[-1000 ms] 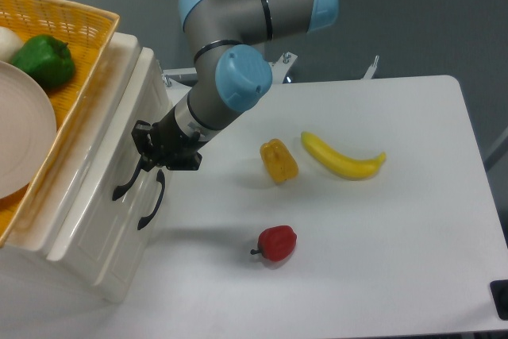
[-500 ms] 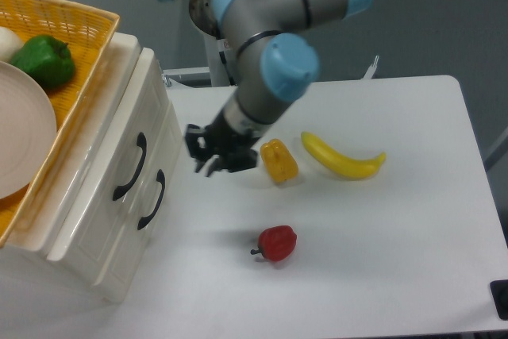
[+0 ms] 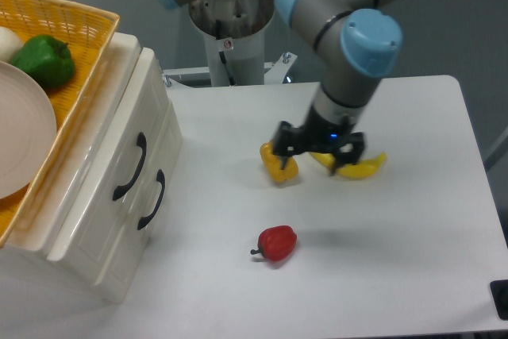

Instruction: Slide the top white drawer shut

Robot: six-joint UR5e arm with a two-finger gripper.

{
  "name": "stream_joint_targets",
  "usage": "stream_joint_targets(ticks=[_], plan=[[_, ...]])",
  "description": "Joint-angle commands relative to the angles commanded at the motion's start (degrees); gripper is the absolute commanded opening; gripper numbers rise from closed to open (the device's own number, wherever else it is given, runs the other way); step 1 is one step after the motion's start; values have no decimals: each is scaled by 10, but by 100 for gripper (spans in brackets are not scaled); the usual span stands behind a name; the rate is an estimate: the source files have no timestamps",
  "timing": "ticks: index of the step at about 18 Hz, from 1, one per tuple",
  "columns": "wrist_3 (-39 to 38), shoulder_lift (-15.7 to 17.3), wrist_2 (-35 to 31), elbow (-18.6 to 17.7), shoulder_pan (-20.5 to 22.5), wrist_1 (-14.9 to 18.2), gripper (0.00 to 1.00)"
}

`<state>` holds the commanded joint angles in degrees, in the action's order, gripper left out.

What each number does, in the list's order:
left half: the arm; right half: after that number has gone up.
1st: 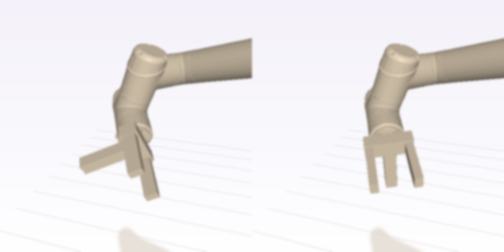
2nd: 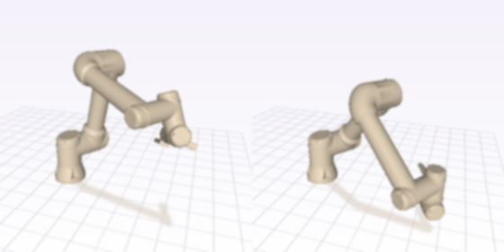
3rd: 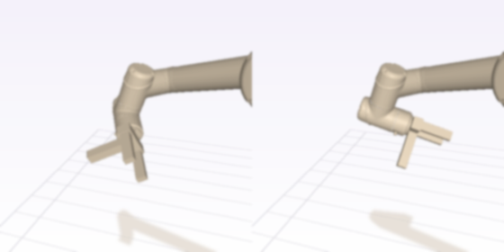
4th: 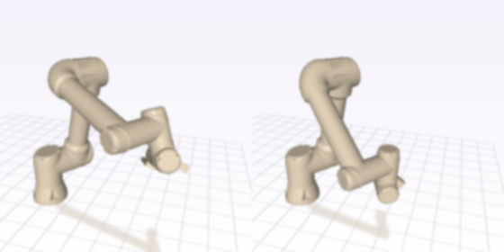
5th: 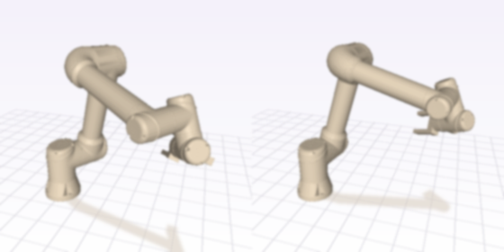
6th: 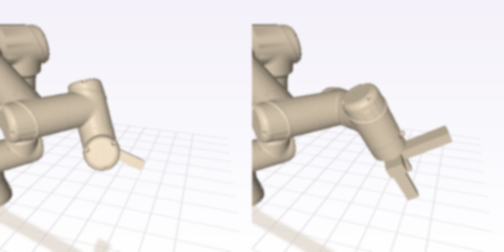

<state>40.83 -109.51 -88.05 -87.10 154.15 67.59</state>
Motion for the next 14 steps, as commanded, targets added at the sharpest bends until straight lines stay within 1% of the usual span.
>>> stream_joint_targets(ticks=[2, 5, 9, 12, 14], plan=[[82, -12, -12, 2, 29, -1, 100], [175, -28, -13, 7, 72, -3, 100], [365, -39, -19, 9, 114, -3, 100], [467, -40, -19, 9, 130, -8, 100], [507, -41, -19, 7, 130, -11, 100]])
